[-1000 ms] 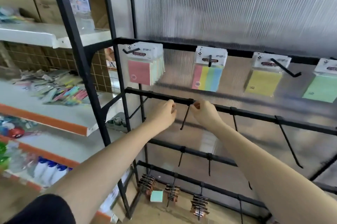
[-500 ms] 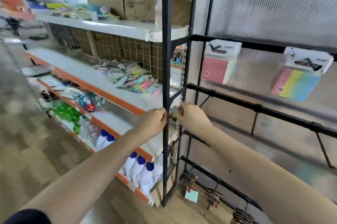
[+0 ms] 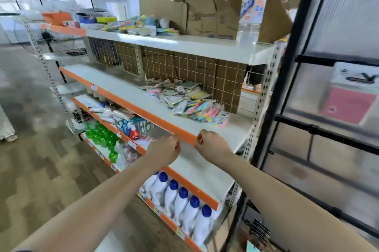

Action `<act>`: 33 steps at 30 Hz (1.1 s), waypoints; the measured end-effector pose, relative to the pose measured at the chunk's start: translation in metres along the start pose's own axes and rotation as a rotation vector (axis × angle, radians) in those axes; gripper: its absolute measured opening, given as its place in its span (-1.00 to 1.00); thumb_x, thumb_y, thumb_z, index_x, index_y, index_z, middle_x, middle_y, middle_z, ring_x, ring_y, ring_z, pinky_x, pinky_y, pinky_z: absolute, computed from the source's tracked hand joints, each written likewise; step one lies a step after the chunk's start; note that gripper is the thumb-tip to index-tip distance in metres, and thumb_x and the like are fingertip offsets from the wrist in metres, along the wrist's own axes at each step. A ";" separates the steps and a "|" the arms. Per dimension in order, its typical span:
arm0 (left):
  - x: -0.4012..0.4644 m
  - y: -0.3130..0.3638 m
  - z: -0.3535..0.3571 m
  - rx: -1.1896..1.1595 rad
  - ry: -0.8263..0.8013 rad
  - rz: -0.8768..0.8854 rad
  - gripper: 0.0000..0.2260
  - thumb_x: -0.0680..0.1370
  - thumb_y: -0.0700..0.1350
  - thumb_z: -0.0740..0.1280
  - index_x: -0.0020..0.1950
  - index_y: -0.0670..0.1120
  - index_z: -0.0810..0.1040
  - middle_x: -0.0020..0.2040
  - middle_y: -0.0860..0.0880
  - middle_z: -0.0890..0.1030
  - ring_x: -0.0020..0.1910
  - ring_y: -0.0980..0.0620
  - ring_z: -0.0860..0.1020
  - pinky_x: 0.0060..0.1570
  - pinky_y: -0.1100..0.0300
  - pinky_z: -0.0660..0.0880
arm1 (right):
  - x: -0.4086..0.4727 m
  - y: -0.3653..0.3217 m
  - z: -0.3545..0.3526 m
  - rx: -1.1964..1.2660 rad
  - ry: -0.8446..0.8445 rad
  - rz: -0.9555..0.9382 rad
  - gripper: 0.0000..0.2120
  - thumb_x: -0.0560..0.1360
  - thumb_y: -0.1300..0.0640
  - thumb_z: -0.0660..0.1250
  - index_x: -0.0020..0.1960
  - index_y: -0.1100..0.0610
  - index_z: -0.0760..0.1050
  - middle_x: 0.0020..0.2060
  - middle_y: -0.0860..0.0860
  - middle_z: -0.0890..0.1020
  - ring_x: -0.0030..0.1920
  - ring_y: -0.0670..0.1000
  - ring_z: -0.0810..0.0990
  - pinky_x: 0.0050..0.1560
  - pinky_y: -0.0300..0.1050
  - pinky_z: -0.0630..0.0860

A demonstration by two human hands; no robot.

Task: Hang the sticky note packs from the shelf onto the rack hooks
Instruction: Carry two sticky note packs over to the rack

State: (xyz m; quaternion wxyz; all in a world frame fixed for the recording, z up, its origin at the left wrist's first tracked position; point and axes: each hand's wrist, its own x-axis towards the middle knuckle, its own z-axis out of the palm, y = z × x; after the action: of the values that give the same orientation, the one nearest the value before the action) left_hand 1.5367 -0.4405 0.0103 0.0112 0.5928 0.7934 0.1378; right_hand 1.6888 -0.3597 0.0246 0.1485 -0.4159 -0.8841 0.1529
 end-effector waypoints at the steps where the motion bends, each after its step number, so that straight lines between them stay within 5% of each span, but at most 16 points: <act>1: 0.004 -0.010 -0.003 -0.010 -0.004 0.001 -0.86 0.59 -0.09 0.13 0.06 -0.05 0.46 -0.06 -0.03 0.59 -0.11 -0.04 0.54 -0.33 0.19 0.30 | 0.010 -0.006 0.005 -0.018 -0.005 0.008 -0.78 0.55 0.01 0.17 0.03 0.14 0.45 -0.04 0.11 0.58 -0.09 0.15 0.53 -0.13 -0.03 0.49; 11: 0.070 -0.074 -0.009 -0.061 0.016 -0.036 -0.80 0.59 -0.13 0.11 0.11 -0.11 0.47 0.00 -0.09 0.56 -0.06 -0.07 0.53 -0.24 0.16 0.36 | 0.114 -0.035 0.058 -0.156 -0.081 0.016 -0.66 0.55 0.00 0.21 0.24 0.15 0.43 0.17 0.13 0.51 0.17 0.15 0.48 0.06 0.02 0.46; 15: 0.111 -0.096 0.006 -0.025 -0.010 -0.066 -0.77 0.59 -0.12 0.12 0.18 -0.13 0.45 0.11 -0.11 0.55 0.07 -0.12 0.52 -0.05 0.09 0.46 | 0.162 -0.032 0.082 -0.175 -0.104 0.007 -0.64 0.54 0.04 0.22 0.28 0.16 0.39 0.24 0.14 0.46 0.24 0.16 0.43 0.16 0.03 0.43; 18: 0.148 -0.113 0.021 0.018 -0.040 -0.085 -0.77 0.58 -0.13 0.14 0.19 -0.13 0.44 0.13 -0.12 0.54 0.14 -0.13 0.50 0.12 0.02 0.42 | 0.203 -0.027 0.099 -0.201 -0.125 0.010 -0.60 0.53 0.11 0.20 0.34 0.18 0.34 0.33 0.14 0.39 0.34 0.17 0.33 0.27 0.04 0.35; 27: 0.249 -0.144 0.047 0.031 -0.134 -0.080 -0.69 0.57 -0.13 0.16 0.32 -0.12 0.34 0.24 -0.13 0.46 0.26 -0.15 0.40 0.17 0.01 0.36 | 0.293 -0.009 0.133 -0.385 -0.091 -0.056 -0.49 0.51 0.15 0.25 0.42 0.22 0.22 0.37 0.15 0.28 0.40 0.16 0.23 0.35 0.04 0.24; 33: 0.308 -0.160 0.064 0.060 -0.119 0.041 -0.68 0.55 -0.18 0.17 0.31 -0.15 0.31 0.28 -0.14 0.41 0.30 -0.13 0.34 0.23 0.03 0.30 | 0.331 -0.001 0.152 -0.407 -0.031 0.043 -0.43 0.55 0.13 0.23 0.48 0.20 0.10 0.52 0.15 0.02 0.51 0.14 0.00 0.48 0.02 0.02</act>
State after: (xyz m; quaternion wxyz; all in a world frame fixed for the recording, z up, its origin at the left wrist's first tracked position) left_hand 1.3067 -0.1787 -0.0434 0.0378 0.6161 0.7828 0.0789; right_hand 1.4266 -0.1246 -0.0687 0.0444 -0.4535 -0.8899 -0.0197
